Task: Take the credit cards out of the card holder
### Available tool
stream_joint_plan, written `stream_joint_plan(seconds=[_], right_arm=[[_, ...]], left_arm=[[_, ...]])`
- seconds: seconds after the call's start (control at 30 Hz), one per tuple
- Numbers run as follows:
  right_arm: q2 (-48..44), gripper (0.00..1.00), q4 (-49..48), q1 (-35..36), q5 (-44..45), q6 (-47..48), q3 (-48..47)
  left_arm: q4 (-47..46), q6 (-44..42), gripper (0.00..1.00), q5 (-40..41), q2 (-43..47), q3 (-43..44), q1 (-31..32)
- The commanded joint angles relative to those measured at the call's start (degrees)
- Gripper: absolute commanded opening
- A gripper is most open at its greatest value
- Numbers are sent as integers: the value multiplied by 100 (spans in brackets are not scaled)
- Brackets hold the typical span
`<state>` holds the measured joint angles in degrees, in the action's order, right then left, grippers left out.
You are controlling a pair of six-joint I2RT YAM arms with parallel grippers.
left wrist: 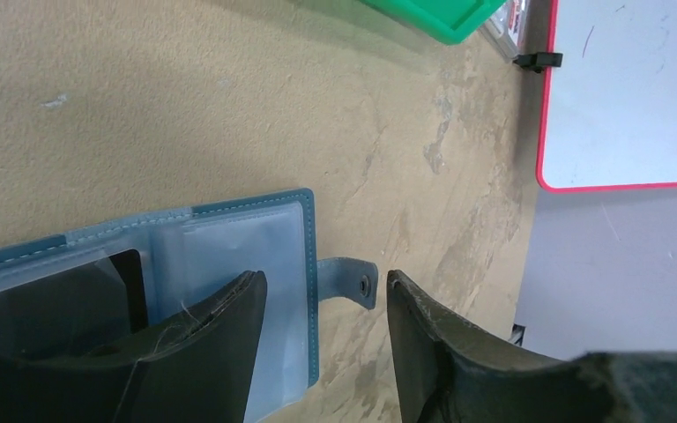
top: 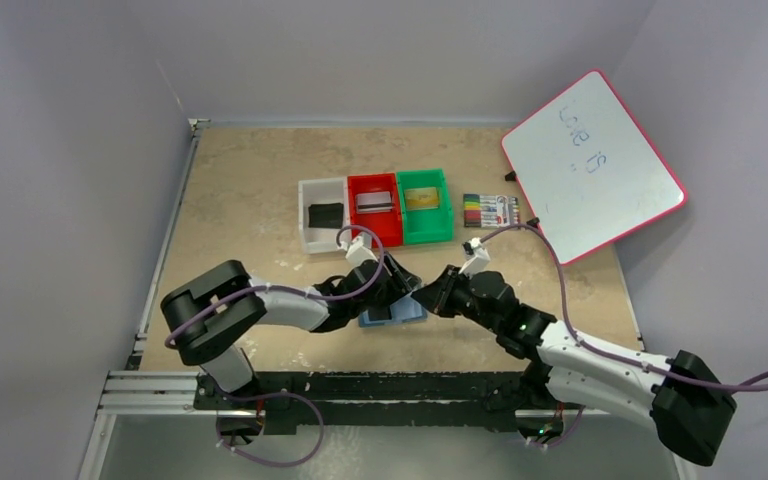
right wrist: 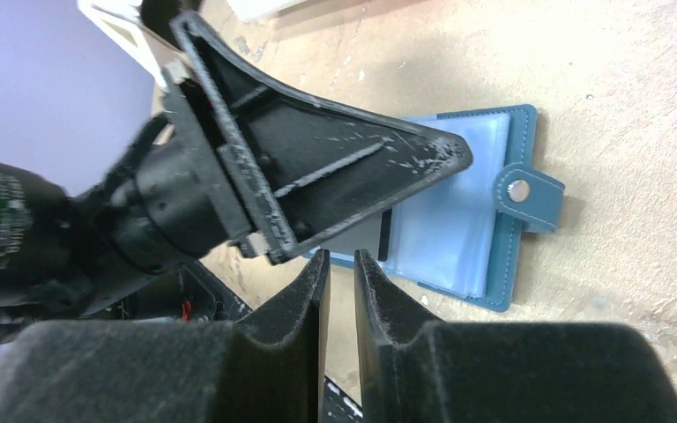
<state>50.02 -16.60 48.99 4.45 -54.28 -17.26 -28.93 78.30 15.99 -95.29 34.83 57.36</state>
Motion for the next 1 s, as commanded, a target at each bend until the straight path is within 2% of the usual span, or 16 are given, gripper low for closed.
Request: stream_joint_plan(seconds=[0.0, 0.3, 0.63, 0.8, 0.97], right_arm=[[90, 18, -582, -30, -144, 109, 96], [790, 19, -1111, -30, -550, 407, -124], [2449, 23, -1405, -36, -1424, 795, -918], [3200, 23, -1091, -46, -1391, 1083, -1498], [3685, 25, -1009, -125, -1365, 1060, -1726]], left_arm=[[656, -497, 53, 425, 696, 404, 40], [1974, -898, 59, 1156, 1542, 627, 47], [3462, -923, 63, 2157, 2407, 437, 45], [3542, -1015, 63, 1902, 2865, 103, 40], [3349, -1194, 61, 1367, 2761, 2, 42]])
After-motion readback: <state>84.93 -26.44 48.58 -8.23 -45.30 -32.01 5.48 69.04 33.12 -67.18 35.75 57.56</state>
